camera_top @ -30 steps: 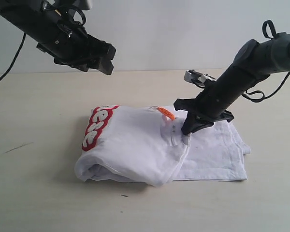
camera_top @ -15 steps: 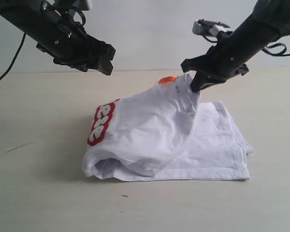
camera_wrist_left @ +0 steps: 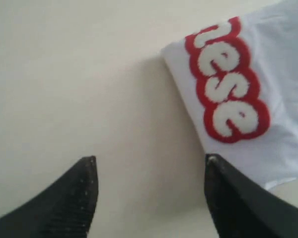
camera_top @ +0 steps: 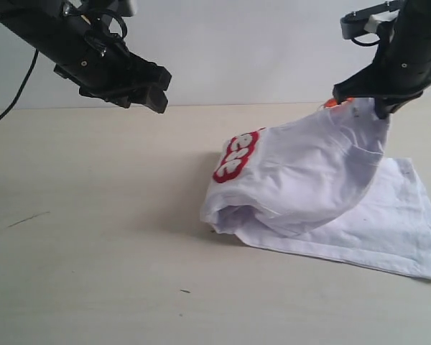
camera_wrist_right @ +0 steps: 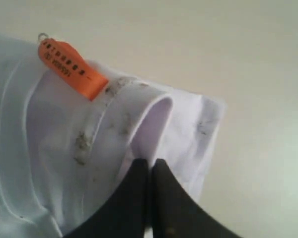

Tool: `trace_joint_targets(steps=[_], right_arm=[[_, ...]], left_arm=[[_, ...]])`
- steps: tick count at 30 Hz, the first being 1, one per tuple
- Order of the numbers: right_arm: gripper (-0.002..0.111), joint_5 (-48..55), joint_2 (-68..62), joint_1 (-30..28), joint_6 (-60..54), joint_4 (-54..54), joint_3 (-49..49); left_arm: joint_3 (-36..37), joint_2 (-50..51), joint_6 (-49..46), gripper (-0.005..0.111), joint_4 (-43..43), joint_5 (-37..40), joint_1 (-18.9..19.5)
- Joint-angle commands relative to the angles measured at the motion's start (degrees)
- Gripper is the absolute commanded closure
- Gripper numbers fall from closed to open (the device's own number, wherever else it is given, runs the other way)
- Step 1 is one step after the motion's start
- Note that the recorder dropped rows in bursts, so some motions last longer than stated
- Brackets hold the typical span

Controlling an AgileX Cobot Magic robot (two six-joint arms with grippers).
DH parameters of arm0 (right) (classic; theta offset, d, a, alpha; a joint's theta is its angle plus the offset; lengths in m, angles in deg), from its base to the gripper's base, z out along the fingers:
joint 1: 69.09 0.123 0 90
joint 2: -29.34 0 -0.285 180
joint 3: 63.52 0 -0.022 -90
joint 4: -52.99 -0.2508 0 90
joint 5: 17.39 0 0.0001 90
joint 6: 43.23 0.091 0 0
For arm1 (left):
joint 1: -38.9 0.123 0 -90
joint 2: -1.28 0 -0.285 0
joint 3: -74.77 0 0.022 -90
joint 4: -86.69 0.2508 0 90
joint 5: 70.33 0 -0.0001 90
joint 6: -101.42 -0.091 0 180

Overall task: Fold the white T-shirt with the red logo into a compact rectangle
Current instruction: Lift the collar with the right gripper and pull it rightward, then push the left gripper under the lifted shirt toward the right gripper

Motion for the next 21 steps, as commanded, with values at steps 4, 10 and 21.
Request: trace_joint_targets(steps=[4,10,21], right_arm=[[0.108,4.85,-0.35,-0.03,7.37,13.8,-0.56],[0.108,5.42,-2.65,-0.03,7.37,13.01,-0.29],[0.108,4.6,-2.9,-0.03,7.37,12.23,-0.51]], left_arm=[[0.28,0.96,-0.25,0.046,-0.99,0.36,0.26],[0.28,2.85,-5.24,0.048,-7.68,2.31,0.14],[2.34,10.82,-42.43,0.107,-27.07,4.78,-10.53]])
